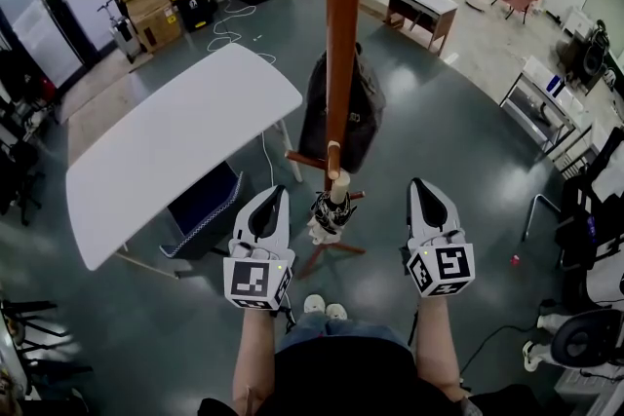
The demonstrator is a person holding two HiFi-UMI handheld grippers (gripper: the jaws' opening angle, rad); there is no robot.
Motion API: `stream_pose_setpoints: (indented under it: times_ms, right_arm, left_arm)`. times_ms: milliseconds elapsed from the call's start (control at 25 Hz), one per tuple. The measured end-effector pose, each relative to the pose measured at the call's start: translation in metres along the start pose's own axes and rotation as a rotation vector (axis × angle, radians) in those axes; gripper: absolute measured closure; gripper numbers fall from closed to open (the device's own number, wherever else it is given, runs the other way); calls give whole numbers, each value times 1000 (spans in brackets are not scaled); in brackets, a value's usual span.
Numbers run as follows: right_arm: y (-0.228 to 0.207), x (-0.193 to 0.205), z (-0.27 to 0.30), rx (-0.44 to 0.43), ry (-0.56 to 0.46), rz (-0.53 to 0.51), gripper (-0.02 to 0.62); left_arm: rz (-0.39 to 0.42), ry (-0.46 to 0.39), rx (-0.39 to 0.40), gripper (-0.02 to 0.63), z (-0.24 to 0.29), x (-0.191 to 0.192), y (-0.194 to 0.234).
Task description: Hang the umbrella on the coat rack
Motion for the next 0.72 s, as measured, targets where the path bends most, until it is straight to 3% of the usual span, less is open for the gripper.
stream_pose_setpoints:
  times_ms: [720]
  right_arm:
    - [-4,3,2,15,17,-24,589]
  left_arm:
    - [1,8,-9,599,1,1,3]
Point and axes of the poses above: the fingertips, and each gripper's own axes: z forward along the fingers, y to its left, x out of its underside, the point moved 10 cm from there along -z, backward along the fingers, and after that the axes turned 12 degrees about -x, right-handed, at the moved point
